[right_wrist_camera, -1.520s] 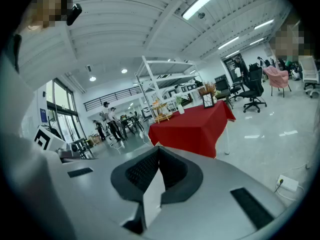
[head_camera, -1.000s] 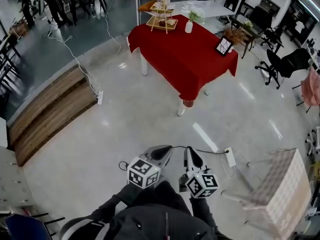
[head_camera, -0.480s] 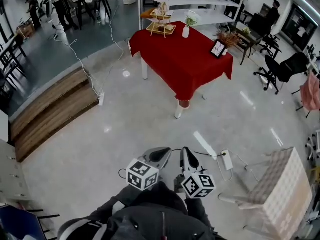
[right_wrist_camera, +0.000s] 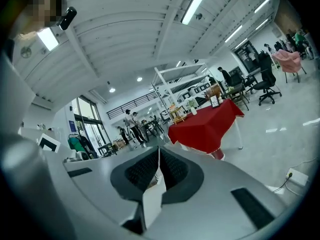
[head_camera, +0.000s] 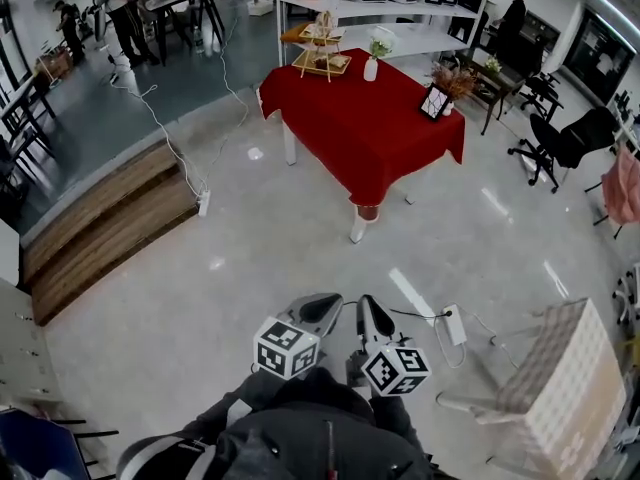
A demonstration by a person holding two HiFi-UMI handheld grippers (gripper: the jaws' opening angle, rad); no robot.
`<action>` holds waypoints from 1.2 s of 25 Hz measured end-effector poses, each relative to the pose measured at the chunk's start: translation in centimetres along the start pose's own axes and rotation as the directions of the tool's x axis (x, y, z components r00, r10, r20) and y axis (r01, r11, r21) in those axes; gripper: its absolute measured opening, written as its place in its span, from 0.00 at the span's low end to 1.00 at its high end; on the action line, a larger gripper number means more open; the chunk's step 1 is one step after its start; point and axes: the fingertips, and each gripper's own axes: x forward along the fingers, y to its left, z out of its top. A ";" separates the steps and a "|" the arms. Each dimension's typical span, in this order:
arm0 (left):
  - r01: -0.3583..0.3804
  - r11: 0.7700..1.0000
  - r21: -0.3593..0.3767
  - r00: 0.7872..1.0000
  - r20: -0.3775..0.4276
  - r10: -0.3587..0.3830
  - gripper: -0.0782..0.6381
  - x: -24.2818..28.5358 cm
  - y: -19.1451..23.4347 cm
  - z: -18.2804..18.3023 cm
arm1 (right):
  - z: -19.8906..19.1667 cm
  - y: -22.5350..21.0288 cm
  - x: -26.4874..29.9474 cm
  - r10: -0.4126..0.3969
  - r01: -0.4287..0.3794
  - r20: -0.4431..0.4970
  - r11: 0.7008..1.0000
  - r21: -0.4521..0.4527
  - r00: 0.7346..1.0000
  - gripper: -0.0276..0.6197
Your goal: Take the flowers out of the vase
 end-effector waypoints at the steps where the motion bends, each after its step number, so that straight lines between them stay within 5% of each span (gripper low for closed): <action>1: 0.001 1.000 0.001 1.000 0.002 -0.001 0.12 0.3 0.1 0.3 | 0.1 -0.1 0.3 0.003 -0.003 -0.004 1.000 0.001 1.000 0.06; 15: -0.014 0.999 -0.033 1.000 0.000 0.014 0.12 4.7 4.8 2.4 | 1.5 -2.4 6.6 0.013 -0.014 -0.040 1.000 -0.002 0.999 0.06; 30: -0.023 0.999 -0.037 1.000 0.009 0.023 0.12 11.4 13.8 9.0 | 5.9 -5.0 19.2 0.028 -0.028 -0.063 1.000 0.012 0.998 0.06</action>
